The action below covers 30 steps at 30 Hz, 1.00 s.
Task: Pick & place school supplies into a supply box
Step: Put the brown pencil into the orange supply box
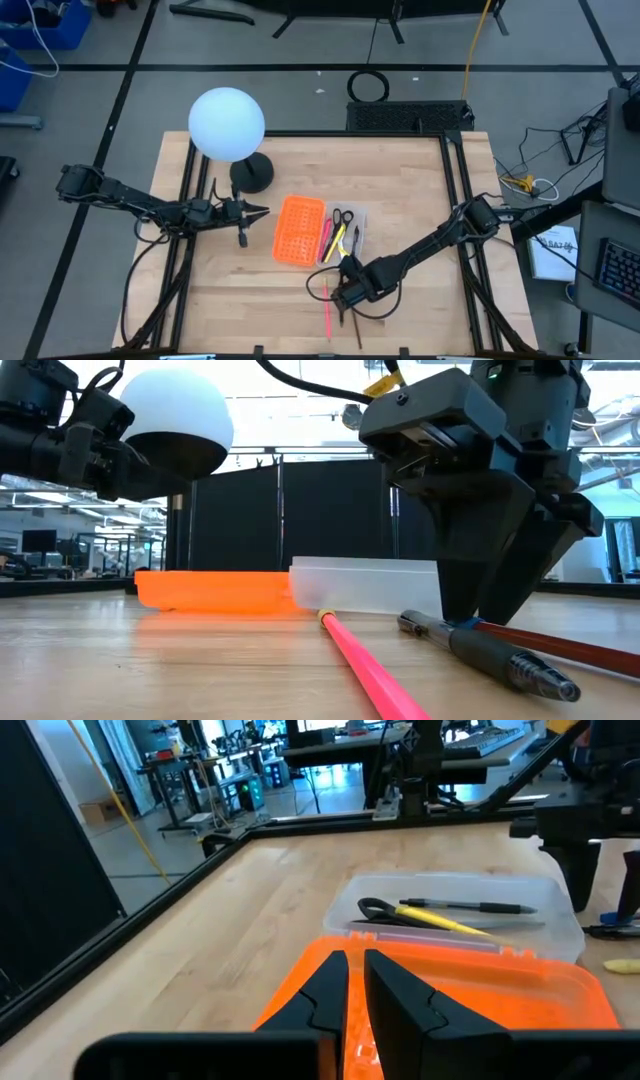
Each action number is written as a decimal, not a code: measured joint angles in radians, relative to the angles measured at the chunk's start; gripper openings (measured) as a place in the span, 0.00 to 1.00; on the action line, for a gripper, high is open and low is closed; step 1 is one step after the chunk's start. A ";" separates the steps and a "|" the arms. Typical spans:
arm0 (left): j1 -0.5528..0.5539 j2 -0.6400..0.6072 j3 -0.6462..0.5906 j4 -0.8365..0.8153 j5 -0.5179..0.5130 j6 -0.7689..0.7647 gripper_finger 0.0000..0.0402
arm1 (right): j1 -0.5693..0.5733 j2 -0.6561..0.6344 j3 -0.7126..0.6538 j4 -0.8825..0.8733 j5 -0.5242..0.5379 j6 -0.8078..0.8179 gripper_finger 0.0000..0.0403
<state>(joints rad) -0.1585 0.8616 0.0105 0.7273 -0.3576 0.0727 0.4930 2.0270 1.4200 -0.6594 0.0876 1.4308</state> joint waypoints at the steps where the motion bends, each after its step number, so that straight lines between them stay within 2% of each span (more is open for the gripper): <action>1: 0.000 0.000 0.000 0.000 0.000 0.000 0.12 | 0.001 0.002 0.000 0.001 -0.006 -0.003 0.41; 12: -0.001 0.000 0.000 -0.008 0.001 -0.005 0.12 | 0.017 0.027 0.002 -0.110 -0.023 -0.055 0.37; 30: 0.000 0.000 0.000 -0.029 0.024 -0.025 0.12 | 0.019 -0.064 -0.003 -0.025 0.053 -0.141 0.37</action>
<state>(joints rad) -0.1585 0.8618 0.0109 0.6983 -0.3336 0.0479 0.5117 1.9633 1.4166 -0.6843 0.1411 1.2895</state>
